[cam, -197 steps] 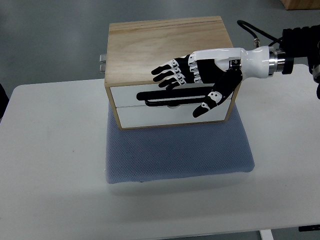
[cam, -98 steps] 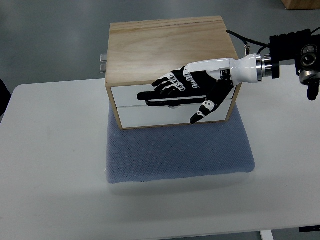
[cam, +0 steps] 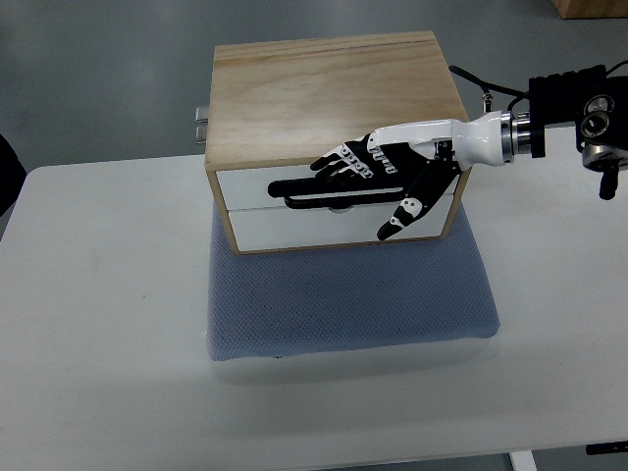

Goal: Open wood drawer with right hand
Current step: 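Move the right hand over the box down to the upper drawer's black handle, then curl the right hand's fingers around the upper drawer's black handle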

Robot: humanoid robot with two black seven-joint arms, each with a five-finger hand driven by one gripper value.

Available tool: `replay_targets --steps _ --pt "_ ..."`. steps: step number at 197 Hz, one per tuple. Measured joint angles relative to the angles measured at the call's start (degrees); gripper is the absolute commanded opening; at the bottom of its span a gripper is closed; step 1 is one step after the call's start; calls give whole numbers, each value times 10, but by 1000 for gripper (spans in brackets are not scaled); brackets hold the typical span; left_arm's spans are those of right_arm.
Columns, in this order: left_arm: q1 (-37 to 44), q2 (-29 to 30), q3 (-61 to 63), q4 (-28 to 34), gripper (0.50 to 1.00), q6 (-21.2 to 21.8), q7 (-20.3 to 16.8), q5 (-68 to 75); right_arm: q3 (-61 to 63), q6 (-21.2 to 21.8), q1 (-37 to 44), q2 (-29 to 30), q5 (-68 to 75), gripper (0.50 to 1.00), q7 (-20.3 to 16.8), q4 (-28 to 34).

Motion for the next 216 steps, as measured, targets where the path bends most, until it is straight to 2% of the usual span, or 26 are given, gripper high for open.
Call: replay_targets --steps 137,216 --pt "0 0 0 0 1000 0 0 0 0 -20 -36 12 -14 946 0 -30" --pt "0 0 0 0 1000 0 0 0 0 -13 -45 12 -27 944 0 -29"
